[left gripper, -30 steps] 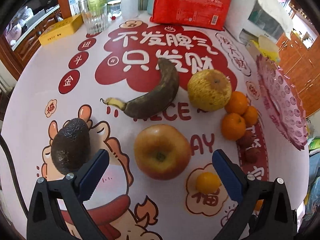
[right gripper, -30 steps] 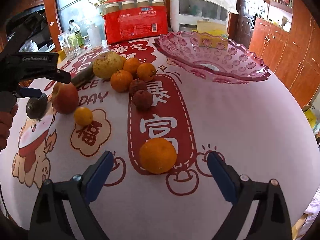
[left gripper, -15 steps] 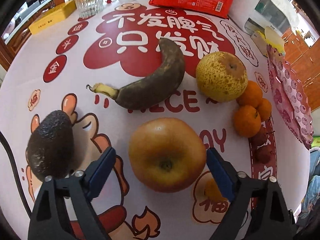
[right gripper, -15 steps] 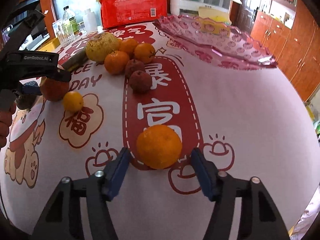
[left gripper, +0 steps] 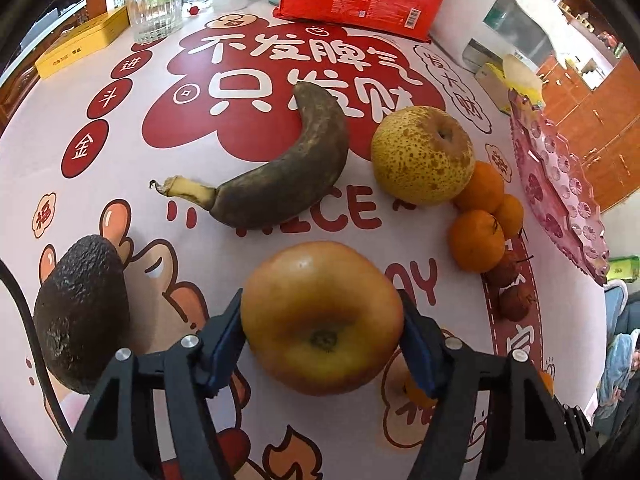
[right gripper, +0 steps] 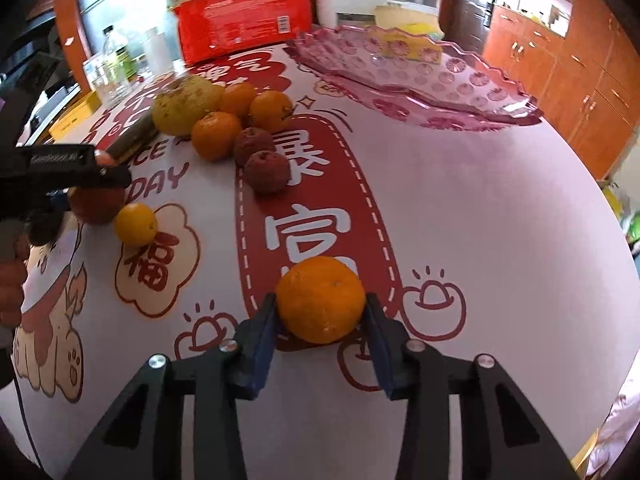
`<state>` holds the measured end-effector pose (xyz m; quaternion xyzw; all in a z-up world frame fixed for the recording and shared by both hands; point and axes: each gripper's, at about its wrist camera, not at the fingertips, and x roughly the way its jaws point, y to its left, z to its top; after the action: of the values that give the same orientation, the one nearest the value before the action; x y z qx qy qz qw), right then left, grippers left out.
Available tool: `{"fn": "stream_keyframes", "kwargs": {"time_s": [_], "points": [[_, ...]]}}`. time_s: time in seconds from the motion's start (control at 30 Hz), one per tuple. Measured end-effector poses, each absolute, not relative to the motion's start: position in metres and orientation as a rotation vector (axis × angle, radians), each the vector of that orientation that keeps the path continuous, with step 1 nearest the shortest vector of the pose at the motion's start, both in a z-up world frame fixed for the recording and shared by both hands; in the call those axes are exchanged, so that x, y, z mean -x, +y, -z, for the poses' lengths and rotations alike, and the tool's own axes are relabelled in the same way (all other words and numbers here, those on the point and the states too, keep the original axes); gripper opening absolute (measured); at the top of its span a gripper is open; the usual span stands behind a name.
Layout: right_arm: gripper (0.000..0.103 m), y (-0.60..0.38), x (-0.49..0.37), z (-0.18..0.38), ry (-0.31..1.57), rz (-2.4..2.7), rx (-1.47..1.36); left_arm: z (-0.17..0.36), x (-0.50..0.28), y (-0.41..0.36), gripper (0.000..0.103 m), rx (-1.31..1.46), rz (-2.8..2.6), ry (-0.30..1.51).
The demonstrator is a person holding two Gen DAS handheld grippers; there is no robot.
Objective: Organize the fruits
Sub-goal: 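Release the apple into the pink bowl with the left tool while the right tool drops the mandarin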
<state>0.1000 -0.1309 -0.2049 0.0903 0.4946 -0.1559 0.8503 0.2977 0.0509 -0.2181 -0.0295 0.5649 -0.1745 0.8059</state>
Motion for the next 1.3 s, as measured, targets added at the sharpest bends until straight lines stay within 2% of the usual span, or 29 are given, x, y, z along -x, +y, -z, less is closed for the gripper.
{"fn": "stream_keyframes", "kwargs": {"time_s": [0.3, 0.7, 1.03, 1.3], "points": [[0.041, -0.149, -0.094, 0.204, 1.045, 0.356, -0.282, 0.209, -0.28, 0.054, 0.068, 0.105, 0.418, 1.18], [0.041, -0.192, -0.104, 0.184, 0.978, 0.142, -0.261, 0.144, -0.234, 0.037, 0.068, 0.193, 0.341, 1.063], [0.041, -0.207, -0.108, 0.131, 0.843, -0.088, -0.039, 0.105, -0.218, -0.017, 0.068, 0.216, 0.306, 0.984], [0.041, -0.239, -0.122, 0.104, 0.796, -0.161, -0.047, 0.088, -0.22, -0.068, 0.068, 0.208, 0.341, 0.97]]}}
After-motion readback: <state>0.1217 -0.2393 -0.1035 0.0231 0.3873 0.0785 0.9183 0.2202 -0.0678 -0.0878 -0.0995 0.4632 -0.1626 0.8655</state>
